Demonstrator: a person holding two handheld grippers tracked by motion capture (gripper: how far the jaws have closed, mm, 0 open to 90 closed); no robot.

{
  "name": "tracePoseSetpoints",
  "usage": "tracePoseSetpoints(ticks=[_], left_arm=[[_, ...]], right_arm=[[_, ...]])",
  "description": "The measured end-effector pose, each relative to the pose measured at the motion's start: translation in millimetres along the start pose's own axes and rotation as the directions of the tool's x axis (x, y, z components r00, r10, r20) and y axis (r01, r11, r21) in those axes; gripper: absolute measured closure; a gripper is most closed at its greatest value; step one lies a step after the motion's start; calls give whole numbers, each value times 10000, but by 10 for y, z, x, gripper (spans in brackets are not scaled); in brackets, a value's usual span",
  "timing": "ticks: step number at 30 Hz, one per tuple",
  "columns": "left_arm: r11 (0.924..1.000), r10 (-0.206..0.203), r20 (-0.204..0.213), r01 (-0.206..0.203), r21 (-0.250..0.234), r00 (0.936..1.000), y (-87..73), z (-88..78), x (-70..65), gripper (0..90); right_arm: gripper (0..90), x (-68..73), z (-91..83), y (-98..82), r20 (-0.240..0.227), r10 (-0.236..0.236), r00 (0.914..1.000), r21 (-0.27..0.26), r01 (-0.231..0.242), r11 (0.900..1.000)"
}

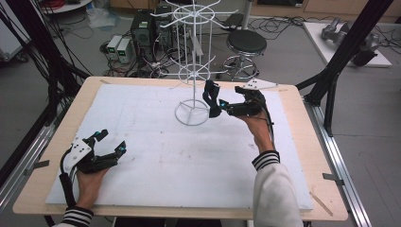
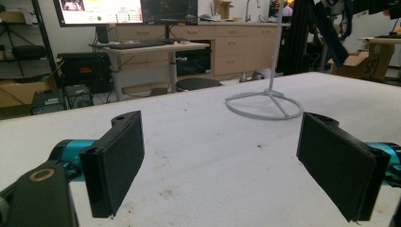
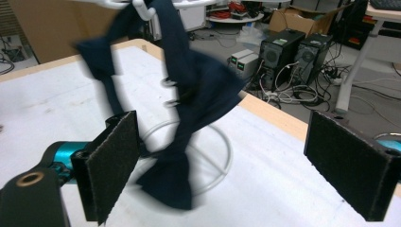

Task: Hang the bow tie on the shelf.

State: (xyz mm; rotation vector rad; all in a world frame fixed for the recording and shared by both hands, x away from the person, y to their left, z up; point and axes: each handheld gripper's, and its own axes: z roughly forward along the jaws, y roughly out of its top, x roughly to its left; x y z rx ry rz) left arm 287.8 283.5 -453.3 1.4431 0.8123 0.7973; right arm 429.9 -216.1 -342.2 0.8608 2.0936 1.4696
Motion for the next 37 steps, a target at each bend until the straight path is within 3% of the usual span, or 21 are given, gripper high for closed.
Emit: tracePoseSetpoints(ticks=[3,4,7,8,10,14,19,21,23,28,33,37], left_arm=[[10000,17,-8,-17,-10,10000,-1,0,-2,162],[10000,18,-4,-18,-8,10000,-1,0,-2,162],[10000,-2,-13,2,1,10000,0,1,-1,162],[10000,4,-15,-4,0,10000,0,1,-1,162],[10000,23,-19,-23,3,10000,0,1,-2,162],[10000,26,-31,-26,-35,10000,-1,-2,-5,162],[10000,31,-29,-31,-81,10000,-2,-7,-4,162],[9999,18,-34,-18,-110,10000,-3,-8,-2,162],[9999,9,-59,-9,-121,10000,-3,-9,-3,162],[9998,41,-125,-44,-189,9999,-6,-17,-8,162],[9998,26,-138,-28,-192,9999,-7,-17,-7,161],[9998,17,-137,-19,-188,9999,-7,-18,-7,161]], right_arm=[[106,81,-172,-85,162,192,9997,-504,-184,9986],[106,151,-299,-149,484,162,9987,-758,-125,9970],[106,225,-424,-225,770,127,9969,-1085,-43,9941],[106,321,-547,-325,1050,101,9944,-1476,56,9890],[106,369,-605,-381,1187,67,9929,-1515,114,9884],[106,550,-823,-686,1613,-37,9869,-1877,344,9816],[106,661,-1026,-1156,1948,325,9803,-2059,85,9785],[106,667,-1064,-1287,2021,439,9784,-1905,-47,9817],[107,684,-1108,-1395,2162,575,9747,-2361,-50,9717],[106,691,-1112,-1566,2466,611,9672,-2544,38,9671],[107,704,-1102,-1568,2334,345,9718,-2546,268,9667],[106,712,-1104,-1573,2374,394,9706,-2575,237,9660]])
